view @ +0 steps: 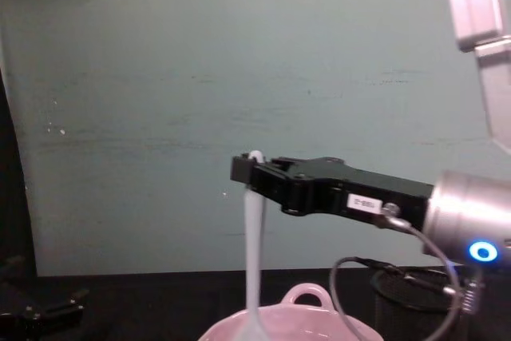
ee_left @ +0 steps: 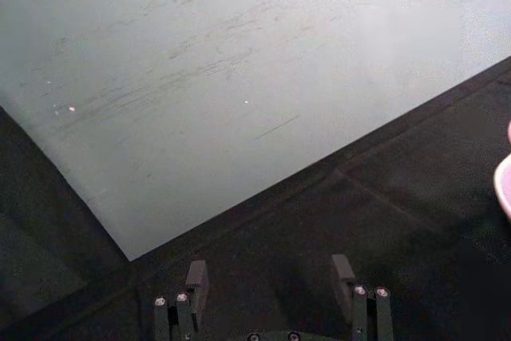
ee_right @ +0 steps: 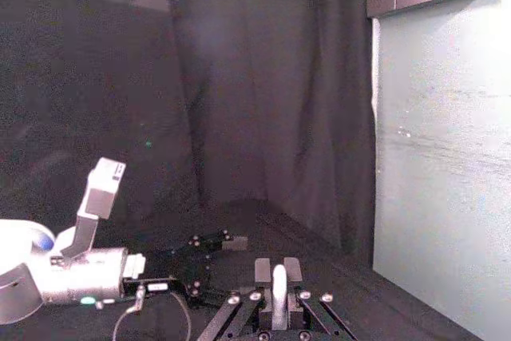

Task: Use the one hand to pick up the spoon and stir the clear water in the bowl.

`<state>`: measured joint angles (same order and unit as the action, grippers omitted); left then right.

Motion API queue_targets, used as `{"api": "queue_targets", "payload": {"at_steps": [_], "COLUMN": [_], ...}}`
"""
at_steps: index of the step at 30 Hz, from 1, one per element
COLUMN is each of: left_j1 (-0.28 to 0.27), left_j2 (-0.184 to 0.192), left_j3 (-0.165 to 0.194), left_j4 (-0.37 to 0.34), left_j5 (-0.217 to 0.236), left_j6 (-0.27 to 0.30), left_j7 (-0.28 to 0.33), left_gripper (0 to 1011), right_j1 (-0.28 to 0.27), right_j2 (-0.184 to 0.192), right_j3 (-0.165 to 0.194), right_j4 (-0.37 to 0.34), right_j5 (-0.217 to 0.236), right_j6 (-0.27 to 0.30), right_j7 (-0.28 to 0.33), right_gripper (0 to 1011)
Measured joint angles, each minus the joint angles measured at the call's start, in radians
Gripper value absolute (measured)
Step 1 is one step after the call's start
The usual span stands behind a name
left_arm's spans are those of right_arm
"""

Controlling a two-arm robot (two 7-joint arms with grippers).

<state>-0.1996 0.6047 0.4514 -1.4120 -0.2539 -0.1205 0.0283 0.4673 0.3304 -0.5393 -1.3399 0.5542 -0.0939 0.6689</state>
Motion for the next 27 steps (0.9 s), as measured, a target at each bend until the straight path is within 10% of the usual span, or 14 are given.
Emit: {"api": "queue_targets", "payload": {"at_steps": [16,27], "left_j1": [0.0,0.0], "left_j2": [0.0,0.0], "left_j3": [0.0,0.0], "left_j4": [0.0,0.0], "left_j5": [0.0,0.0], "left_j6": [0.0,0.0], "left_j7": [0.0,0.0], "left_gripper": [1011,1011], "right_j1": [0.127,0.126], "right_j2": [-0.099,-0.073], "right_j3": [-0.021,0.025], "right_j4": [0.225,0.241], "right_j5": [-0.016,-0.022], "right_j6": [-0.051,-0.062], "right_j7": [0.016,-0.004], "right_gripper": [105,105]}}
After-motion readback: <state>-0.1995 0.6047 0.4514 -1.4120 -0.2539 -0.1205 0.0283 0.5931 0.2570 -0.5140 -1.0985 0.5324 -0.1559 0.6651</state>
